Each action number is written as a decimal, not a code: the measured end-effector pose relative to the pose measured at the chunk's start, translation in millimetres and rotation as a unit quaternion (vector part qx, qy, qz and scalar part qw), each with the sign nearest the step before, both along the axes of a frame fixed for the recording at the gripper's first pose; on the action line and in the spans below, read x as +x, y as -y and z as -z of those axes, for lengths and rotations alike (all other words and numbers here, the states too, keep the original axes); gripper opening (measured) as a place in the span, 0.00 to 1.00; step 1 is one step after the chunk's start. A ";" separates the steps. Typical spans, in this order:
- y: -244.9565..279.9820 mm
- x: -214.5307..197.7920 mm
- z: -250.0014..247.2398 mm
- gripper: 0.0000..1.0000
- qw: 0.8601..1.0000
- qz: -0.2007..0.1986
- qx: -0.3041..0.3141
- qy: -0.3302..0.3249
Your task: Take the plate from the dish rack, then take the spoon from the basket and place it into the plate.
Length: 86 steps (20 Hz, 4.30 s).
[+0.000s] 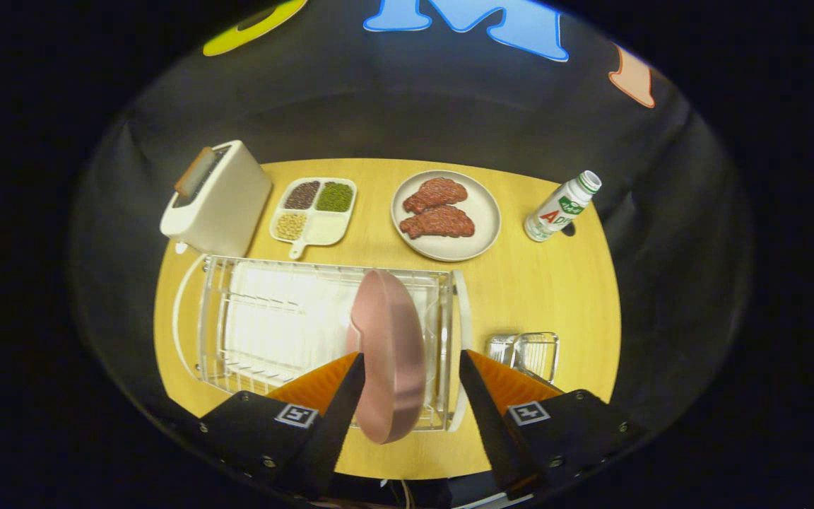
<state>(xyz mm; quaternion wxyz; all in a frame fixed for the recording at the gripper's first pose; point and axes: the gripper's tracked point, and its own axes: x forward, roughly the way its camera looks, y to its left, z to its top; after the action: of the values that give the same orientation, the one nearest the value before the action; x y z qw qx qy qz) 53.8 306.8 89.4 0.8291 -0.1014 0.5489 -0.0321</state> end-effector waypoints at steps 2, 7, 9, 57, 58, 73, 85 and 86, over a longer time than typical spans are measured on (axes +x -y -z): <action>5.7 0.7 4.6 0.58 0.999 0.018 -0.040 0.002; 12.9 6.3 16.8 0.14 0.996 0.056 -0.074 -0.002; 12.3 7.1 17.0 0.13 0.995 0.045 -0.083 -0.013; -22.0 21.6 -35.2 0.06 0.939 -0.092 -0.323 -0.074; -31.2 25.2 -37.0 0.07 0.933 -0.107 -0.335 -0.078; 28.3 -12.8 -70.2 0.06 0.991 -0.026 -0.127 -0.025; 55.0 -190.1 -33.9 0.06 0.985 -0.009 0.175 -0.003; 60.2 -203.4 -18.7 0.06 0.982 -0.010 0.187 -0.008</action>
<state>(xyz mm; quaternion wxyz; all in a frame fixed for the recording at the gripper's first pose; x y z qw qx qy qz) -149.6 246.6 108.1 0.8291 0.0495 0.5512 0.0799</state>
